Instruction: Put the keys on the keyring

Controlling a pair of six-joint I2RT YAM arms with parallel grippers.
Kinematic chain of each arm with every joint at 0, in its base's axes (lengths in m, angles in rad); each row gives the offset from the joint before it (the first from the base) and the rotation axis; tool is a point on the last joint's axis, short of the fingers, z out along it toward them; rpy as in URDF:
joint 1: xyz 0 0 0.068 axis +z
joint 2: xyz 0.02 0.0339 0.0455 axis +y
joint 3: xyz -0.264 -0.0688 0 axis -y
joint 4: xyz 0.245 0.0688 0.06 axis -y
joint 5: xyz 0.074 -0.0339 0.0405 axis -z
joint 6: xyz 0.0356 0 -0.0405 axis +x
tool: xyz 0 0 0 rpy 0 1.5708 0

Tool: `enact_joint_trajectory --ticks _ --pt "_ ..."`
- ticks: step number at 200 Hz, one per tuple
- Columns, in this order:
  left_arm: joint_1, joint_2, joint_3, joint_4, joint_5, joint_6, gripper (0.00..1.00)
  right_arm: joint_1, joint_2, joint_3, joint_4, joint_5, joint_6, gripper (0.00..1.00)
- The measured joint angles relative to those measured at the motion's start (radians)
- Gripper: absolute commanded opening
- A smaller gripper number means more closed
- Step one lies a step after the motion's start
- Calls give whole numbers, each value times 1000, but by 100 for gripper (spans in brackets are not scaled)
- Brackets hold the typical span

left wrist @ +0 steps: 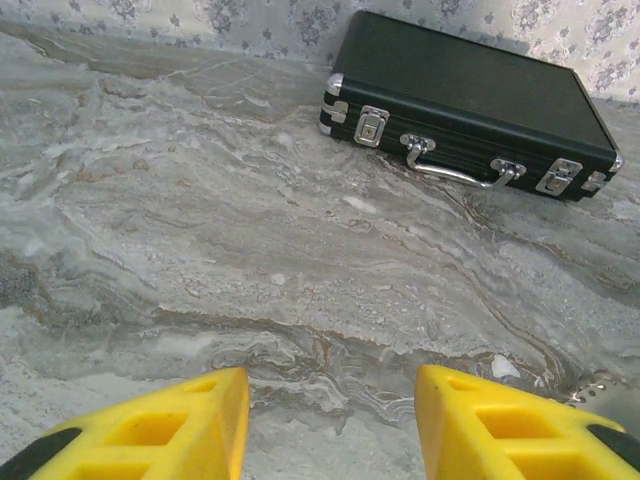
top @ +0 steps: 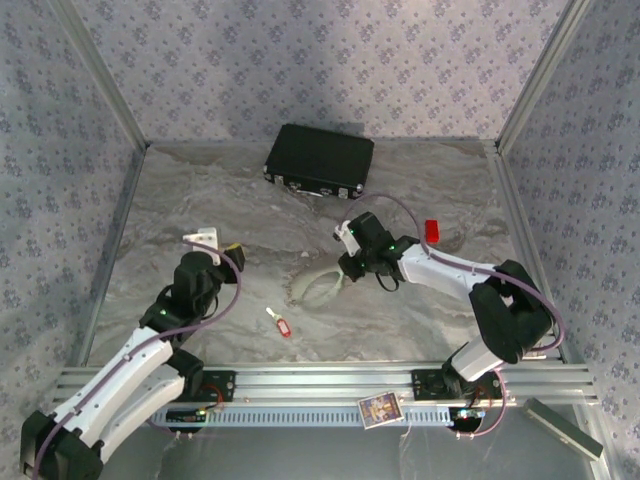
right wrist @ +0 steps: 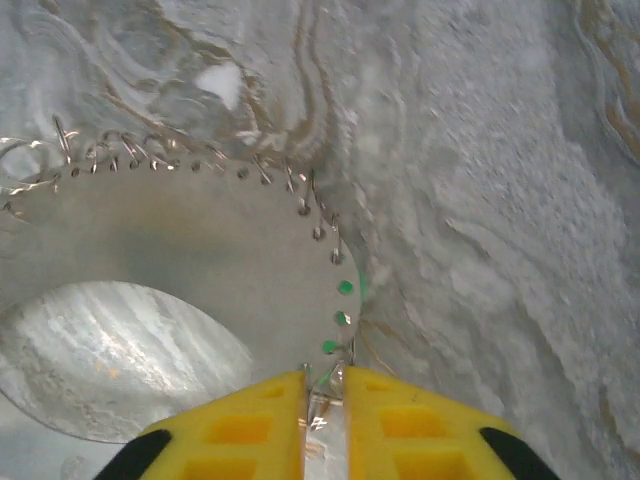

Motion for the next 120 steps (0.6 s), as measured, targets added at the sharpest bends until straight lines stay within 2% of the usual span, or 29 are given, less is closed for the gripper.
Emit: enact_joint_trajectory --ticks 16,39,59,94,120 --pt "0 7 0 -4 8 -6 48 -5 0 6 -32 25 -3 37" --pt "0 20 0 -16 10 -15 48 -5 -6 39 -89 46 -32 38" --pt "7 33 0 -29 -2 -26 48 19 -18 93 -122 28 -132 39" --pt "44 43 -7 -33 -9 -63 48 146 -9 175 -158 -165 -466 40" --pt "50 42 -15 -32 -9 -74 48 188 107 278 -227 -322 -639 39"
